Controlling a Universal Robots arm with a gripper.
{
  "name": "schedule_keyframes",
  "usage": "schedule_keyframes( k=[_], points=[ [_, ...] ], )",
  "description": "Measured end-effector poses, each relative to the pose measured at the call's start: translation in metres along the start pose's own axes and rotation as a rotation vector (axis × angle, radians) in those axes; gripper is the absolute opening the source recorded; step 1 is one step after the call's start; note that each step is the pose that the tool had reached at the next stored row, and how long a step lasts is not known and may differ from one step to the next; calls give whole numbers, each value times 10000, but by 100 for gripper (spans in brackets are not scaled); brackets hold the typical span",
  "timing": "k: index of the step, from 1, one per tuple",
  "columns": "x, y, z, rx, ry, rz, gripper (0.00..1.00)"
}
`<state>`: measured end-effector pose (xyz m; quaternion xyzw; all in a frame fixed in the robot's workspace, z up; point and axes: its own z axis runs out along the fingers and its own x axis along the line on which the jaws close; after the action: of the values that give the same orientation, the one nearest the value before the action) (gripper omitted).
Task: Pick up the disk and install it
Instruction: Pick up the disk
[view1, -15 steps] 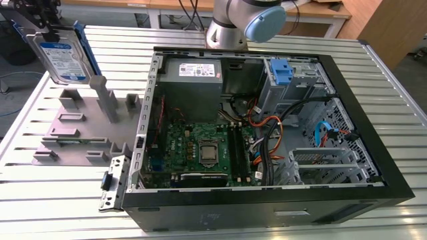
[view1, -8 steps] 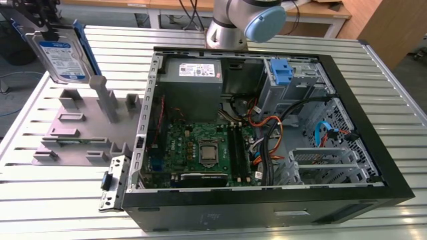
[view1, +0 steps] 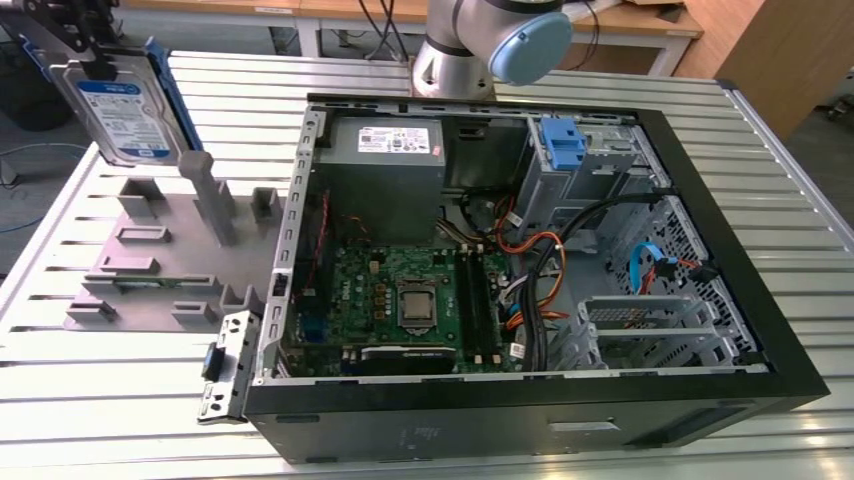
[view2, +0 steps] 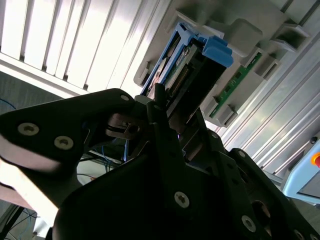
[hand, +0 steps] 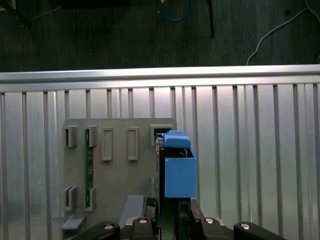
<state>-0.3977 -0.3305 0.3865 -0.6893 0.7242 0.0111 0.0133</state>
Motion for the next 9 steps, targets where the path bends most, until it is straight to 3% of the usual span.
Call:
schedule_keyframes(
  k=[9],
  points=[
    [-1,0,-22,1,-1,0,35]
  ],
)
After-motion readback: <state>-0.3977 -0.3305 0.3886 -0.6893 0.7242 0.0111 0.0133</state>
